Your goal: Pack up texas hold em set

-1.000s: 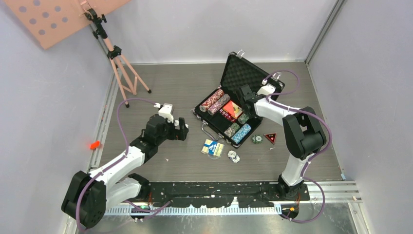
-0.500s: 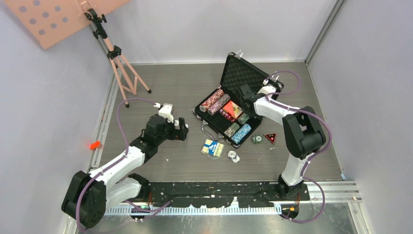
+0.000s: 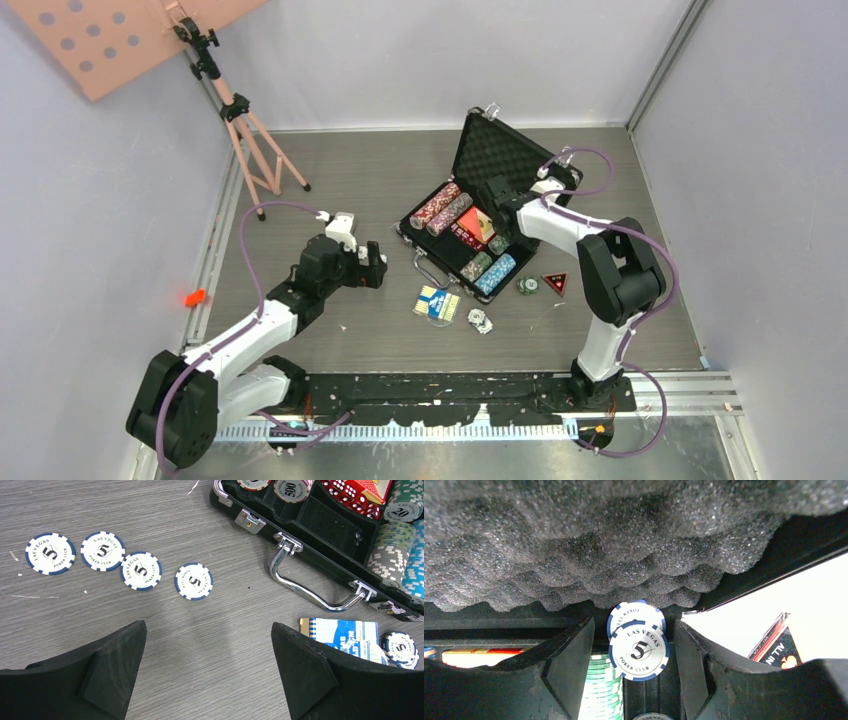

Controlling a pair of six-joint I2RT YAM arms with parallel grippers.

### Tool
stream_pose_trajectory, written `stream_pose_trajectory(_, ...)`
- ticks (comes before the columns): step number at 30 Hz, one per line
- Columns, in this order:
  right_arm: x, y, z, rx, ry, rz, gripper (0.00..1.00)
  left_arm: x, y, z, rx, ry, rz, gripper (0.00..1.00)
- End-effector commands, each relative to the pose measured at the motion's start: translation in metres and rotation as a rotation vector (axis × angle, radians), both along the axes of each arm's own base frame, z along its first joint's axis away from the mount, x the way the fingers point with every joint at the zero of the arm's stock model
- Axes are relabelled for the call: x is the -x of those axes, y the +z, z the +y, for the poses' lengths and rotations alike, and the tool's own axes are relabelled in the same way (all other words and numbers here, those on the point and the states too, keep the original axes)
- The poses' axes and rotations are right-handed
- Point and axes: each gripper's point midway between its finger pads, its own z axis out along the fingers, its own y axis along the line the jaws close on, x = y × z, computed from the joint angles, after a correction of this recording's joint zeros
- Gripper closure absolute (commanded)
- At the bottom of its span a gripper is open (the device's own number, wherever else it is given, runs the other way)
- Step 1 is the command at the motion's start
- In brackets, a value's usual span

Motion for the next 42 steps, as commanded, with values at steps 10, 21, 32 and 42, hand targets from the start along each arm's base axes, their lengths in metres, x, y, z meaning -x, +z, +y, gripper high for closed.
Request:
stream_pose_trajectory(10,-0.012,-0.005,-0.008,0.092,0.000,0.008,0.39,-0.005,0.015,-0.004,0.009,-0.015,-0.043,0.00)
stream_pose_trajectory(21,-0.009,-0.016,-0.016,0.062,-0.012,0.035,0.44,-0.005,0.016,-0.004,0.008,-0.015,-0.045,0.00)
stream_pose_trajectory(32,-0.004,0.013,-0.012,0.008,-0.002,-0.008,0.64,-0.005,0.016,-0.004,0.007,-0.013,-0.045,0.00)
stream_pose_trajectory(42,-0.001,0.066,0.003,-0.101,0.079,-0.067,0.65,-0.005,0.016,-0.003,0.005,-0.011,-0.045,0.00)
